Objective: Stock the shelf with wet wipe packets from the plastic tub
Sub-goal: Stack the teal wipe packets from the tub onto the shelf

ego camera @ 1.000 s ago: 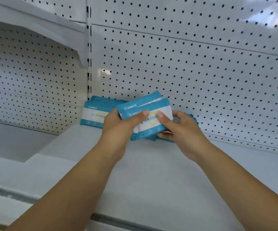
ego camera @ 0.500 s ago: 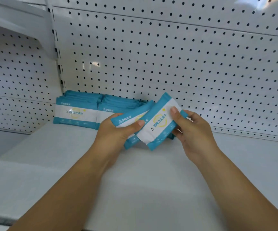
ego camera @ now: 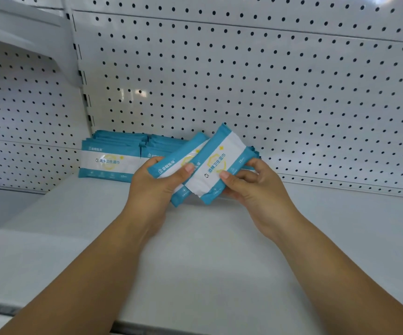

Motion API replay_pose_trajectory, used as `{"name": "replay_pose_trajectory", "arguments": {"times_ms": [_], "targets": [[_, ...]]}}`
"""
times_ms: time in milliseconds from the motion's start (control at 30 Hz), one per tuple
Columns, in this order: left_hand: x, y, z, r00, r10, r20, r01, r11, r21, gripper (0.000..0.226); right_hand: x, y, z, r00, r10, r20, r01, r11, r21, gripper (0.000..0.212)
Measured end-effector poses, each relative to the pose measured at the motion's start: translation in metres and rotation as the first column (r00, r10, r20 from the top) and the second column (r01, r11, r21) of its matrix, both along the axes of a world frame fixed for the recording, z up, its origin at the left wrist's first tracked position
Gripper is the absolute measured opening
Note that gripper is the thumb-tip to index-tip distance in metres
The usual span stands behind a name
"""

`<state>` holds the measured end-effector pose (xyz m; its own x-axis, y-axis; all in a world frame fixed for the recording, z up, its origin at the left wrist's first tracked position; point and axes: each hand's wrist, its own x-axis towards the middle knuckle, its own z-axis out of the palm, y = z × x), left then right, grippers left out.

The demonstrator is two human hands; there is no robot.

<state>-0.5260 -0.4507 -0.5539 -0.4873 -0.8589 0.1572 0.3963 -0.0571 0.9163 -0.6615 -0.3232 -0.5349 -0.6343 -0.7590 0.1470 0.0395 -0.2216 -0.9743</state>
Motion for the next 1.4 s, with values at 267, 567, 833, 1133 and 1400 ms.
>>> {"name": "replay_pose_trajectory", "arguments": {"times_ms": [267, 567, 833, 1133, 1400], "targets": [[0.001, 0.001, 0.001, 0.994, 0.092, 0.062, -0.086, 0.993, -0.083, 0.035, -0.020, 0.016, 0.010, 0.983, 0.102, -0.153, -0.062, 0.967, 0.245, 0.037], [0.009, -0.007, 0.008, 0.938, 0.342, 0.058, -0.345, 0.938, 0.041, 0.031, -0.055, 0.015, -0.012, 0.952, -0.204, -0.228, 0.259, 0.934, 0.247, 0.036], [0.010, -0.005, 0.009, 0.940, 0.337, 0.055, -0.341, 0.934, 0.103, 0.016, -0.050, -0.001, -0.030, 0.736, -0.295, -0.610, 0.520, 0.823, 0.229, 0.048], [0.011, -0.007, 0.009, 0.982, 0.185, -0.042, -0.171, 0.958, 0.232, 0.016, -0.048, -0.011, -0.037, 0.669, -0.333, -0.664, 0.577, 0.796, 0.182, 0.068], [0.012, -0.009, 0.014, 0.998, 0.044, -0.043, -0.031, 0.962, 0.272, 0.012, -0.035, 0.001, -0.016, 0.627, -0.527, -0.574, 0.595, 0.799, -0.085, 0.049]]}}
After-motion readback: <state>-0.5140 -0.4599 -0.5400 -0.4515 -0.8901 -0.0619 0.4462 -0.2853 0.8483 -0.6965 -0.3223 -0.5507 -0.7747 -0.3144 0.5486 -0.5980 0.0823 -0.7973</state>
